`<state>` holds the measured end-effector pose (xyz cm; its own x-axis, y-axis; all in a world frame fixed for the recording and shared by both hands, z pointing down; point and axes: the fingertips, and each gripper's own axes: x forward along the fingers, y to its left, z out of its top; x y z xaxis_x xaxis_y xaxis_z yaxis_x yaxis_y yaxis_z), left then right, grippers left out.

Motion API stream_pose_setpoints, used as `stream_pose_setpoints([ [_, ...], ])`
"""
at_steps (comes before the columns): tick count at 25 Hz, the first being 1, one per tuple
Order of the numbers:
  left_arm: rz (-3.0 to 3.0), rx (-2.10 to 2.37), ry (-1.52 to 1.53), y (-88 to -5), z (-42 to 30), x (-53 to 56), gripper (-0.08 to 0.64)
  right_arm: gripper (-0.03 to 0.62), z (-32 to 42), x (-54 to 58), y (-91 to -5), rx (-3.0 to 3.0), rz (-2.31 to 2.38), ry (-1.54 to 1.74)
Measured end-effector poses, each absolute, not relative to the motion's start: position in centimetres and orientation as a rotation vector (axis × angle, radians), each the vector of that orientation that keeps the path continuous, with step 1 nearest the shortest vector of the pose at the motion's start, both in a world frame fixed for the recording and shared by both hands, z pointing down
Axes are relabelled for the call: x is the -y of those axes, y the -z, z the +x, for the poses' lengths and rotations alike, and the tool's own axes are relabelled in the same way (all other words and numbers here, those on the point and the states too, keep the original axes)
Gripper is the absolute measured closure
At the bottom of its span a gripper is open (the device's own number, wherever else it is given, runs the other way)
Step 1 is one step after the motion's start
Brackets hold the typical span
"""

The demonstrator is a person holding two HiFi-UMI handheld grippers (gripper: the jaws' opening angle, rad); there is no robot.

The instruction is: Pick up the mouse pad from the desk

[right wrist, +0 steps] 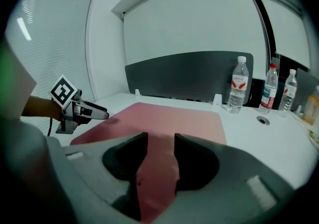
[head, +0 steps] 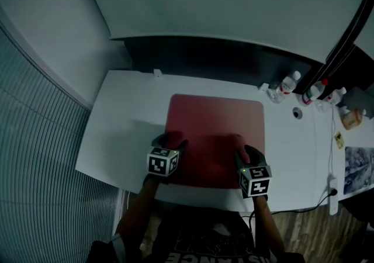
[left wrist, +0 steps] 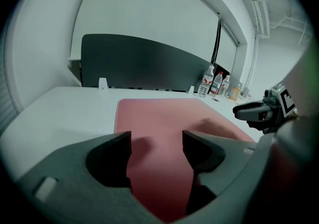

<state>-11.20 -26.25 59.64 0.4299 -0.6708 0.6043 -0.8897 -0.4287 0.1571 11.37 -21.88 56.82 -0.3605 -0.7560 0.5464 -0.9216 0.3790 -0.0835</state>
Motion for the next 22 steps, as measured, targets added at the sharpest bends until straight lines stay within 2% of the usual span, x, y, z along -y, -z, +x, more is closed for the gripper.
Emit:
stream_pose_setpoints([
  [8, 2.175, 1.335, -0.707, -62.1, -11.8, 26.5, 0.199, 0.383, 15.0, 22.7, -60.0, 2.129, 1.476, -0.621],
  [12, 2.143, 1.343, -0.738, -63.1, -12.3, 26.7, 0.127, 0.351, 17.0, 22.9, -61.9, 2.063, 1.487, -0.647],
  [22, 2.091, 1.293, -0.800, -64.7, -12.4, 27.2, 0.081, 0.299, 20.4, 23.8, -64.0, 1.979, 1.528, -0.704],
])
